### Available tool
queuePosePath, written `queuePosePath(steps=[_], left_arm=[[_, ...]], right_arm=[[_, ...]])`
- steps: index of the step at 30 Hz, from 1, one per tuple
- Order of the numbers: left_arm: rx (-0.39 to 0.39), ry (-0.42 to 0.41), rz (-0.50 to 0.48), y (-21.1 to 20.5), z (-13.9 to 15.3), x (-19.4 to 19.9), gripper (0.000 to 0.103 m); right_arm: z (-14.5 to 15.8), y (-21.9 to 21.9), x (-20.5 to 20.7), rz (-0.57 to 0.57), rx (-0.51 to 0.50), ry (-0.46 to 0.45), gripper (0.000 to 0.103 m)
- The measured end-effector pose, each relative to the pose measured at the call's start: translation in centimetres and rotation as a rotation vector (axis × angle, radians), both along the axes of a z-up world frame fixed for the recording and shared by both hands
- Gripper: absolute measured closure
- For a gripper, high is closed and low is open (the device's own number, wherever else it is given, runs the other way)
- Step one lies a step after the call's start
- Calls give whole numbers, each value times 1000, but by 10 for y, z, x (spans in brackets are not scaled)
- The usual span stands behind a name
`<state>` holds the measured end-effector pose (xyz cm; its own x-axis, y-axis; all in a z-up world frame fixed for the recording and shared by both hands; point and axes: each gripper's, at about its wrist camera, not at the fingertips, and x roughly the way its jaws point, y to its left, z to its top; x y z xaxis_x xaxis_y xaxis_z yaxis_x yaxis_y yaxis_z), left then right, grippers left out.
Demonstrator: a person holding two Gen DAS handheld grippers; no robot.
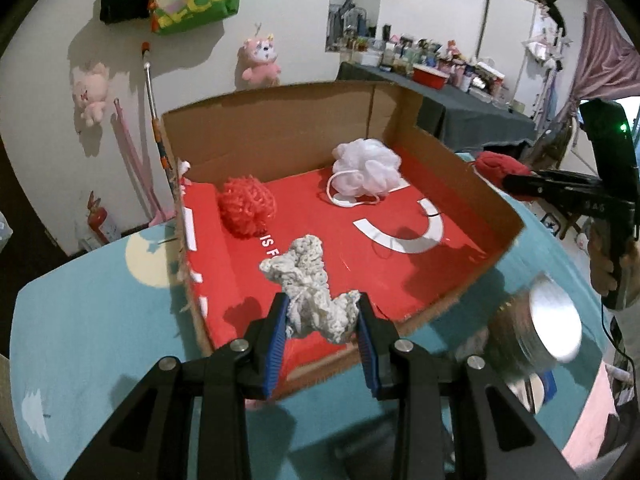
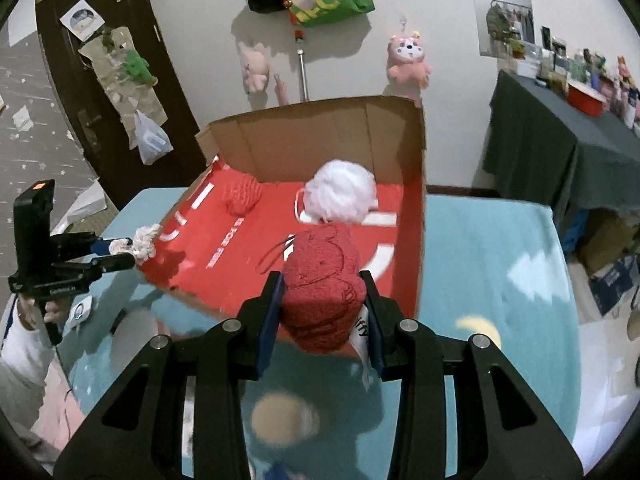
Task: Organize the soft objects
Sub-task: 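Lower the crocheted cloth with the left tool while the right tool lowers the red knit, then open both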
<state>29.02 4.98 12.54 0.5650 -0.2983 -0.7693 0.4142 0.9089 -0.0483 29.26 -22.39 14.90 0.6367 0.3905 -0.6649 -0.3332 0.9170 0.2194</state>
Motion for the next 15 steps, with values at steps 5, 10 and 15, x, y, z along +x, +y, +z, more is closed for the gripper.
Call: queuePosePath(steps=[5,10,15], left_arm=[[47,59,41,-11,-19,32,68],[125,112,70,-20,-39,59,68],[199,139,103,-24,-55,78,68]], right_arm=[[-22,24,51,-23,-93,72,68],[-49,45,91,-50,-217,159,68],[-67,59,118,-59,-330,233,68]])
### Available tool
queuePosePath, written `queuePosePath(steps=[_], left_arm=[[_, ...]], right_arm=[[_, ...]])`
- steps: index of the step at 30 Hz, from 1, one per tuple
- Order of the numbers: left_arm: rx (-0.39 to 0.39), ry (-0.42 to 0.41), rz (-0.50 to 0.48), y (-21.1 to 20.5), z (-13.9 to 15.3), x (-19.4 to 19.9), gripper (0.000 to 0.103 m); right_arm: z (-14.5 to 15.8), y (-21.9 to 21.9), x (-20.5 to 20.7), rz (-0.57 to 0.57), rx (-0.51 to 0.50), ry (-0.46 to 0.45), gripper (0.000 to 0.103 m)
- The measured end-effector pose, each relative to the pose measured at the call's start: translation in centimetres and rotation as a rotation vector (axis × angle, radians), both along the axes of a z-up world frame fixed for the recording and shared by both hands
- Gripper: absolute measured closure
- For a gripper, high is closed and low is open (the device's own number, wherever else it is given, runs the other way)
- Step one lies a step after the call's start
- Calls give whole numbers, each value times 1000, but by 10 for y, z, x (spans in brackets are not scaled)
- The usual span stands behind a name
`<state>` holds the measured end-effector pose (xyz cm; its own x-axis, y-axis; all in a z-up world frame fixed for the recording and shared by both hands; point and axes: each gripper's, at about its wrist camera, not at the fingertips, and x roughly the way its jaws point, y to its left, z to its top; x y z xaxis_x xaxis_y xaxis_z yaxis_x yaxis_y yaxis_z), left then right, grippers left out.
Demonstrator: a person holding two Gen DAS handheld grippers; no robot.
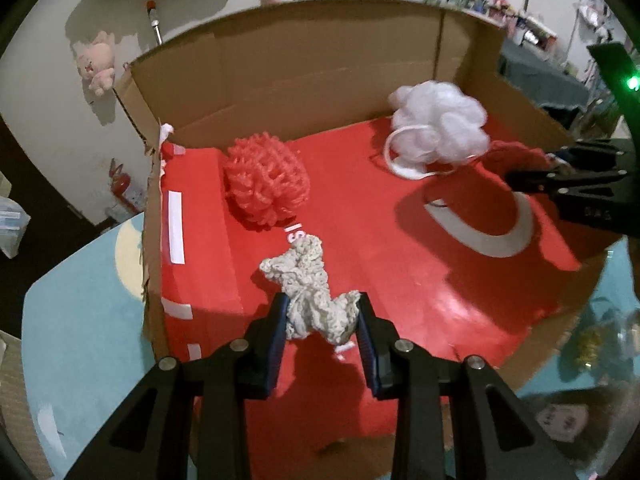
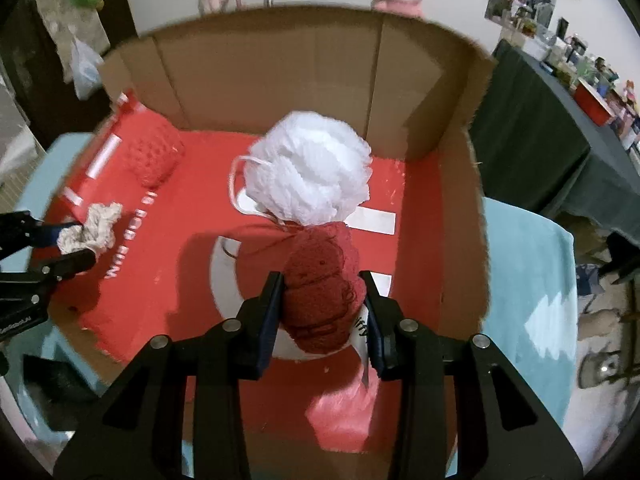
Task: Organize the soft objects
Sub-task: 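Lower the crocheted cloth with the left tool while the right tool lowers the red knit, then open both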
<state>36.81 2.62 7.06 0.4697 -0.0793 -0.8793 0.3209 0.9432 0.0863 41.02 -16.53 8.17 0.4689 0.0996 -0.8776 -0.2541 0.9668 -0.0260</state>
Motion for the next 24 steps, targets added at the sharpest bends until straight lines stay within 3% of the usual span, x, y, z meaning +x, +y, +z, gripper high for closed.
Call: queuePosePath(steps=[8,24], left_arm=[[56,-8,9,1,-8,11,67],[74,-25,22,-5,-11,11,63]], right_arm=[[-19,2,20,-11,-64,61,68],[-34,4,7,29,-155,30,65]])
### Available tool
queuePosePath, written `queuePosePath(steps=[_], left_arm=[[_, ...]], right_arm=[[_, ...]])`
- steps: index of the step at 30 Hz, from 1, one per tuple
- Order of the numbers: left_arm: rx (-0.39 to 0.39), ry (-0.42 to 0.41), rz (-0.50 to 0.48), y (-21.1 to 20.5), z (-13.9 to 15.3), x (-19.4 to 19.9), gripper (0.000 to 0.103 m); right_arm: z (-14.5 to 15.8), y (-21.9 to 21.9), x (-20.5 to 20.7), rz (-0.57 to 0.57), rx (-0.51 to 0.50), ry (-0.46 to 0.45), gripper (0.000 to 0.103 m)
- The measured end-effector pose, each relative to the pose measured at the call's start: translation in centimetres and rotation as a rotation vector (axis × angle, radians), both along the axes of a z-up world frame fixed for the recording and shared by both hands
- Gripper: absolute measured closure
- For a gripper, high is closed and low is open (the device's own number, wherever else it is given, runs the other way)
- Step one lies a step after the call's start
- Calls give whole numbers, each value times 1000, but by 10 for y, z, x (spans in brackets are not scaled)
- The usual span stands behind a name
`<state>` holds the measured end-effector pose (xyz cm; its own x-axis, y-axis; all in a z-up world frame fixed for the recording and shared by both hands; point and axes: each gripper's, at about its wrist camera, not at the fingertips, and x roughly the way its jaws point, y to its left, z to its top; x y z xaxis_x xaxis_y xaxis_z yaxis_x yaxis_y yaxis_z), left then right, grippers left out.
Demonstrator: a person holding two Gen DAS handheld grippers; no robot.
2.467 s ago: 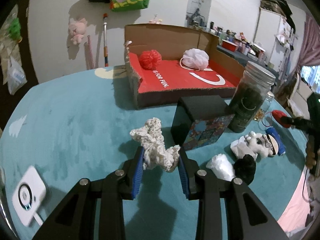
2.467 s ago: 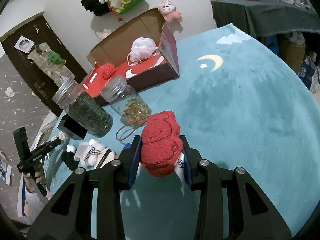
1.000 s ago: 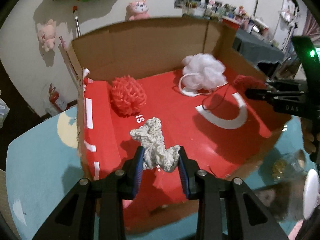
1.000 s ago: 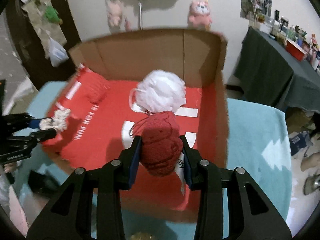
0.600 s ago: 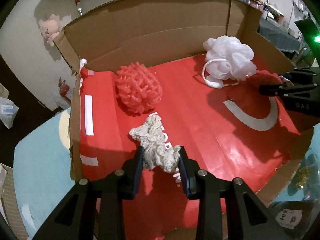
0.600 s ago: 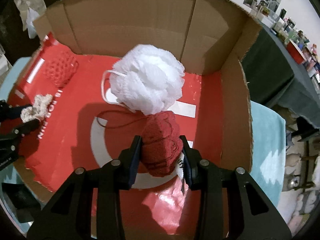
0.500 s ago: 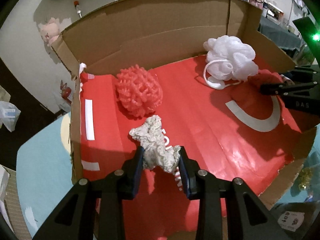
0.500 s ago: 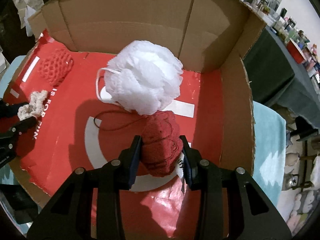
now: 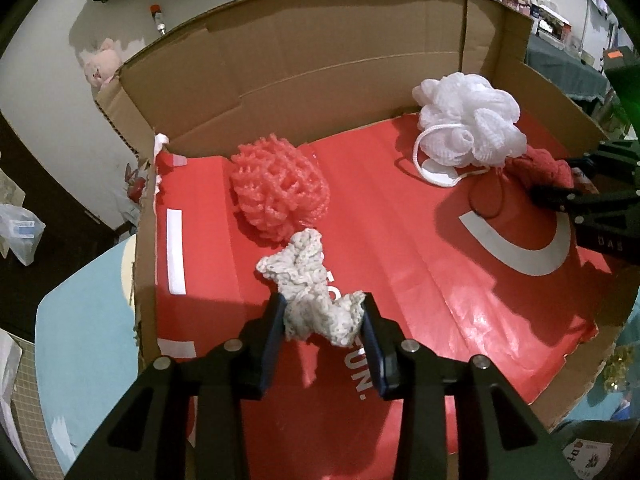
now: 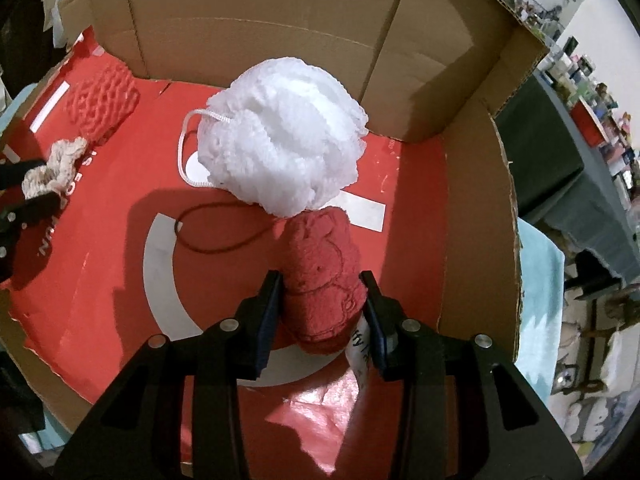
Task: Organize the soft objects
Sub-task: 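Lower the crocheted cloth with the left tool while the right tool lowers the red knit, then open both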
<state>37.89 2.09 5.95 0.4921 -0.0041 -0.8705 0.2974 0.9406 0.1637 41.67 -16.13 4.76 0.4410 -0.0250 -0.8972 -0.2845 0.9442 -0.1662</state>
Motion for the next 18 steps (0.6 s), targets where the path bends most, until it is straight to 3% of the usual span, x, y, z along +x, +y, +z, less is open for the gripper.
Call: queuePosePath(steps=[6,11,13,18], left_arm=[[-7,-10,0,-2,2,-2,58],[-36,-44,-9,-2,15,-14,42],[-53,-62,-11,-2,22,-21,37],[-96,-112,-8,1,45,-42,28]], right_arm=[[5,0,-6,1,28,-5,55],[12,13,-13,23,11,-42,46],[18,15,-21,17,11,-60,35],[39,14,-37,3,31,-84,34]])
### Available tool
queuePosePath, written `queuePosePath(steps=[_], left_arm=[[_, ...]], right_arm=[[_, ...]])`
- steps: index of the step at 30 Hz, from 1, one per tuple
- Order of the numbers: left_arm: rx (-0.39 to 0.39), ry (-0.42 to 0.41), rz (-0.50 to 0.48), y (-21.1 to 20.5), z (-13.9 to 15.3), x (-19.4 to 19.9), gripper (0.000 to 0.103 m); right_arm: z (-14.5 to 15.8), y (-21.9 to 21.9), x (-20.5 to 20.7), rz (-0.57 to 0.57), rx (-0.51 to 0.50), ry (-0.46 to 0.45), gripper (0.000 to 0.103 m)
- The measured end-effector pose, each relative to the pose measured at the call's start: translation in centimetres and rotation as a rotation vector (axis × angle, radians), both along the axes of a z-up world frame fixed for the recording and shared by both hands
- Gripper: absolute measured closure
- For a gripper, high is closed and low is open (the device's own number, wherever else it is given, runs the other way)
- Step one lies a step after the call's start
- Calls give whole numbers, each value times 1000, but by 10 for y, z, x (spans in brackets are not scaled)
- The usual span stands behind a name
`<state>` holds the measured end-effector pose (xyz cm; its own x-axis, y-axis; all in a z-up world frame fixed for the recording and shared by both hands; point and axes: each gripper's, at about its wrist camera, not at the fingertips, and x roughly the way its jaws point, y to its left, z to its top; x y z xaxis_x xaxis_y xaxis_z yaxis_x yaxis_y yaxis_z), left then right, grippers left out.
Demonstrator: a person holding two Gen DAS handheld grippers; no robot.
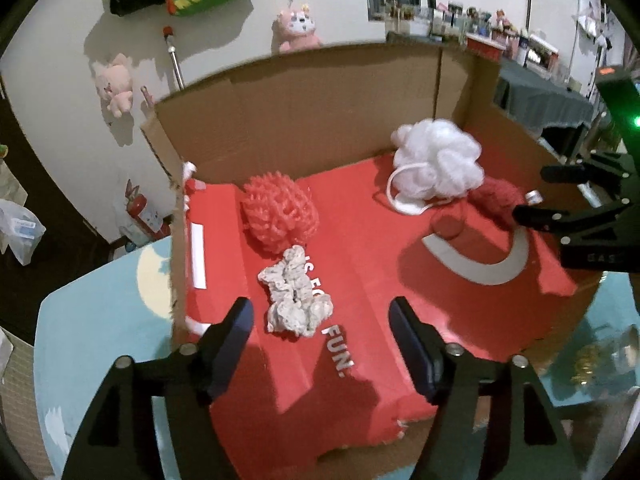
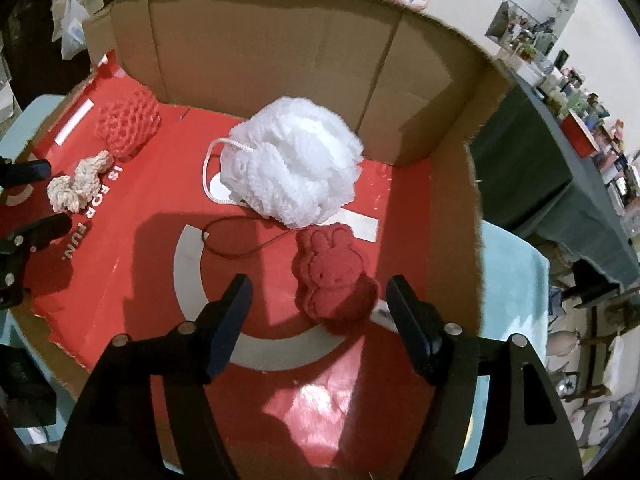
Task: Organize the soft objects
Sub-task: 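Lower the crocheted cloth with the left tool while the right tool lowers the red knit, then open both, then pull both tools back from the box toward the remaining soft items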
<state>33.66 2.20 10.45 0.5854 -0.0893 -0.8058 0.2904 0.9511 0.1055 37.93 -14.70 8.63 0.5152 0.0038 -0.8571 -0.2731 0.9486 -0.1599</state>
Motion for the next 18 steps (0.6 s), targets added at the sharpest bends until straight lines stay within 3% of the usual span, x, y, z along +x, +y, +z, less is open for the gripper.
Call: queuePosePath(steps=[5,18], left_arm=[[-39,-77,0,2,29,-24,15],[-182,-325,5,7,107,-124,0]], right_arm=[[27,-16,-9,-21,37,-34,33],[103,-35,-87,-27,184,-231,22]])
